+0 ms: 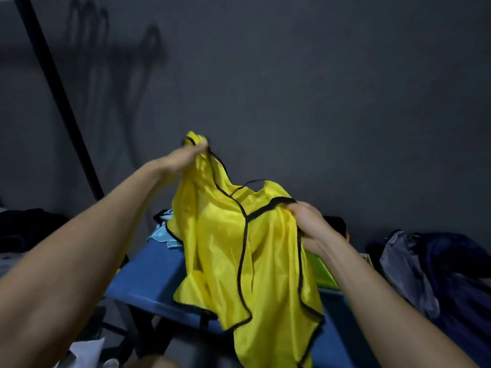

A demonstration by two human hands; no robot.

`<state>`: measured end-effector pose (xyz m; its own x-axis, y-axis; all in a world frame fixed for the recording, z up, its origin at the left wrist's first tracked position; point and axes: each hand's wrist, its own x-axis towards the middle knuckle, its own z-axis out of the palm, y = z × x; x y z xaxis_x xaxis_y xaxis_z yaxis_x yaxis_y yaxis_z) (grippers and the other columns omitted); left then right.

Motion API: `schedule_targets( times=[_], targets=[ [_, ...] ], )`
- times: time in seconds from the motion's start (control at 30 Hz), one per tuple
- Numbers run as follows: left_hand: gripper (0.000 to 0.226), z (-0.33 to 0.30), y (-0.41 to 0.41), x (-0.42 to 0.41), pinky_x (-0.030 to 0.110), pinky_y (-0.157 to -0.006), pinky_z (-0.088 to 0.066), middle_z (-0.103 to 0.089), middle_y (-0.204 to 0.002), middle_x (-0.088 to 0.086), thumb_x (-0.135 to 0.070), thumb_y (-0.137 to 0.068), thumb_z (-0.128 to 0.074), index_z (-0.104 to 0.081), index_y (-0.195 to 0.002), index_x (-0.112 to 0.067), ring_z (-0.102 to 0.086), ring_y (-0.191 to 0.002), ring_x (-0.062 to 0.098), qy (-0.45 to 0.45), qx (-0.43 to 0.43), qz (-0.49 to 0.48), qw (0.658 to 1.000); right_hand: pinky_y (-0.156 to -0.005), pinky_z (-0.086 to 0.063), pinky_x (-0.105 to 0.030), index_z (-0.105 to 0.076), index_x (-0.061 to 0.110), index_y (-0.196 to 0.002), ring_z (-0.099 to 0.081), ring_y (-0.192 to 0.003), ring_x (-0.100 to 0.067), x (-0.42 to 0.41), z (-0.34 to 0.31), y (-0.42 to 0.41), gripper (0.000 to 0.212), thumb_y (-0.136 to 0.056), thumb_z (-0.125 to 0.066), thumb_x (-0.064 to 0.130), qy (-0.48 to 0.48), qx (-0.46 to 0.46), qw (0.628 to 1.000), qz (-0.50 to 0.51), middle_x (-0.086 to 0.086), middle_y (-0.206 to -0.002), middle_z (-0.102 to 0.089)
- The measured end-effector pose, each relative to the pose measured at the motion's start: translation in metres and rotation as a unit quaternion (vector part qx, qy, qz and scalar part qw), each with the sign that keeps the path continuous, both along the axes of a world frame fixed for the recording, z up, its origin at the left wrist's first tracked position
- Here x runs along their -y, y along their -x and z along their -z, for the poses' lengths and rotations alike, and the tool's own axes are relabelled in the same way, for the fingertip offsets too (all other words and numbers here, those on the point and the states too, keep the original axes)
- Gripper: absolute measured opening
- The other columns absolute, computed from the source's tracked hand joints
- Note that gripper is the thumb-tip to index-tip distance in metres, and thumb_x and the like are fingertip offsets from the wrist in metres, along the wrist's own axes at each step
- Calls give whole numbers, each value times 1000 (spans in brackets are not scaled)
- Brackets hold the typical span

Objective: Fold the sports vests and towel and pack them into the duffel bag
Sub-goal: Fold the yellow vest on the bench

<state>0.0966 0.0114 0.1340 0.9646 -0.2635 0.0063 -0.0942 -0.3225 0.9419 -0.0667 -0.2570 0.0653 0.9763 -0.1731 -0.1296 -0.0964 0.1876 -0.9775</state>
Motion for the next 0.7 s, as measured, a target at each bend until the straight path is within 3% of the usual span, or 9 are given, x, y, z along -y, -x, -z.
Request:
schedule_targets(
  times=[0.07, 0.13, 0.2, 0.27, 0.33, 0.4, 0.5, 0.6, 0.7],
  targets=[
    [48, 24, 0, -3, 35, -84, -53, -71, -97, 11, -62, -92, -62, -63, -86, -14, -66, -87, 24, -301, 66, 43, 950, -60, -59, -30, -71, 3, -96, -68, -62, -19, -7, 5, -23, 22, -98, -50, -1, 30, -2, 999, 19, -10, -75, -72],
    [42, 53, 4, -4, 38, -74, -49, -69, -95, 19, -47, -96, -63, -51, -73, -15, -64, -87, 35, -459, 160, 1, 874, -62, -58, -28, -69, -1, -108, -68, -68, -20, -11, 21, -37, 17, -95, -57, 0, 95, -20, 995, 0, -12, -85, -72],
    [37, 82, 36, 4, 37, -69, -50, -71, -87, 12, -40, -97, -64, -60, -77, -10, -68, -83, 30, -396, 162, 19, 904, -67, -58, -25, -63, 8, -114, -70, -80, -20, -13, 44, -40, 22, -92, -69, 5, 155, -45, 986, -32, -9, -96, -71],
    [34, 117, 73, 16, 32, -61, -55, -70, -76, -1, -44, -97, -65, -67, -84, -12, -69, -70, 16, -318, 20, 134, 938, -77, -56, -29, -54, 26, -114, -69, -94, -19, -13, 64, -39, 36, -89, -77, 14, 239, -62, 966, -73, -2, -101, -68],
    [32, 152, 98, 26, 27, -60, -55, -71, -75, -5, -51, -93, -68, -67, -87, -19, -69, -67, 10, -337, -49, 200, 919, -80, -48, -29, -59, 25, -110, -63, -95, -15, -12, 78, -35, 32, -86, -79, 18, 367, -34, 925, -91, 4, -97, -65],
    [27, 177, 110, 34, 26, -62, -54, -71, -74, -6, -49, -90, -72, -67, -85, -23, -68, -65, 9, -361, -25, 179, 915, -80, -50, -31, -65, 17, -105, -63, -92, -17, -14, 83, -26, 24, -85, -77, 21, 501, 8, 863, -60, 3, -95, -67],
    [20, 189, 117, 40, 25, -66, -50, -68, -72, -9, -40, -90, -73, -68, -77, -26, -63, -67, 8, -370, -7, 166, 914, -76, -57, -39, -66, 18, -84, -66, -79, -15, -19, 86, 3, 17, -85, -76, 31, 571, 18, 812, -118, 7, -79, -67],
    [21, 193, 127, 48, 27, -70, -47, -67, -77, -7, -39, -90, -71, -75, -86, -19, -62, -78, 12, -425, -7, 182, 887, -75, -53, -38, -65, 21, -93, -63, -86, -16, -34, 100, 34, 36, -80, -78, 52, 634, -28, 736, -236, 7, -86, -62],
    [38, 198, 137, 53, 31, -78, -51, -71, -91, 0, -50, -86, -73, -78, -101, -15, -65, -92, 18, -455, -23, 181, 871, -80, -51, -39, -60, 19, -110, -59, -99, -24, -38, 116, 49, 46, -81, -74, 52, 706, -45, 665, -238, -1, -106, -61]
  ],
)
